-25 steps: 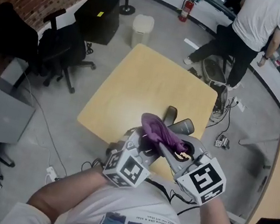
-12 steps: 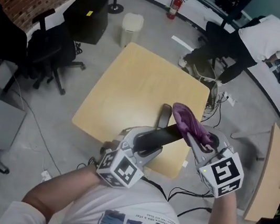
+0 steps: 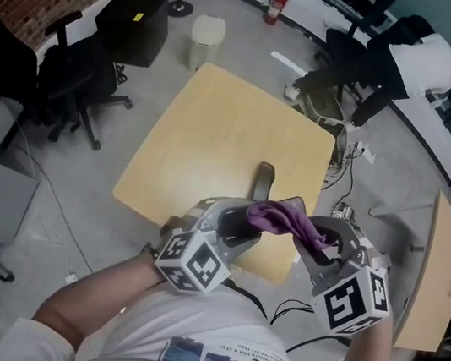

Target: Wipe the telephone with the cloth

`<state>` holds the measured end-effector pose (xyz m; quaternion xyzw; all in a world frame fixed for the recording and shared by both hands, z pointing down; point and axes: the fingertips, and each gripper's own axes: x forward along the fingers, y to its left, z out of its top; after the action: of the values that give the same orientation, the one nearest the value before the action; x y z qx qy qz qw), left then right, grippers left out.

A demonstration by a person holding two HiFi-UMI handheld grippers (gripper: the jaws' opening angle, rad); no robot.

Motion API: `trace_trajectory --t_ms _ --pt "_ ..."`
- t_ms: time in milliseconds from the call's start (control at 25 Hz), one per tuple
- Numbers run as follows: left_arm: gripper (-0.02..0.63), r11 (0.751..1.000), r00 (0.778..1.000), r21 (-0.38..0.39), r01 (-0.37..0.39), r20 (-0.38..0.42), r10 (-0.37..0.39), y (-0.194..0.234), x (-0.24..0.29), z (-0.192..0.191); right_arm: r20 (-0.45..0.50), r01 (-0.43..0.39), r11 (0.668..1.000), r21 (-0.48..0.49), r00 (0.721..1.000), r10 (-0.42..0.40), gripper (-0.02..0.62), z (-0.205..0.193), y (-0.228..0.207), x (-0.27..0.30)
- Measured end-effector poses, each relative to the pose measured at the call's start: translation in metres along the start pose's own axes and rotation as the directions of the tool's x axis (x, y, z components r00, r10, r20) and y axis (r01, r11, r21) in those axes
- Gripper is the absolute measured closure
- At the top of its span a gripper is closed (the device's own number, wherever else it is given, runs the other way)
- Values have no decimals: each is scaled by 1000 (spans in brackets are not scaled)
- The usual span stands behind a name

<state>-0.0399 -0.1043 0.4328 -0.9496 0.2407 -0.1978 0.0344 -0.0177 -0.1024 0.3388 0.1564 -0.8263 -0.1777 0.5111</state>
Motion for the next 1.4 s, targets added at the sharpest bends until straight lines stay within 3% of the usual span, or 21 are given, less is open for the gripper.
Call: trace_trajectory --t_ms 200,400,520,920,1240,1400 --pt "356 997 998 50 53 -28 -51 -10 8 2 -97 -104 979 -176 991 88 511 3 29 14" --pt "356 993 995 86 84 -63 -79 -23 18 9 -208 -165 915 -369 974 92 511 7 42 27" --pt "356 993 994 78 89 -69 -83 -25 25 6 -229 -200 891 -408 967 112 511 10 48 32" --pt "356 998 995 33 62 -85 -59 -15 21 -6 -234 -157 937 -313 969 84 511 -25 22 34" --pt "356 998 993 21 64 -101 -62 -14 22 -9 -251 -71 980 -184 968 23 511 -80 -13 23" --pt "356 995 993 -60 74 -87 -79 -12 24 -8 -272 -11 994 -106 962 -19 511 -114 -30 18"
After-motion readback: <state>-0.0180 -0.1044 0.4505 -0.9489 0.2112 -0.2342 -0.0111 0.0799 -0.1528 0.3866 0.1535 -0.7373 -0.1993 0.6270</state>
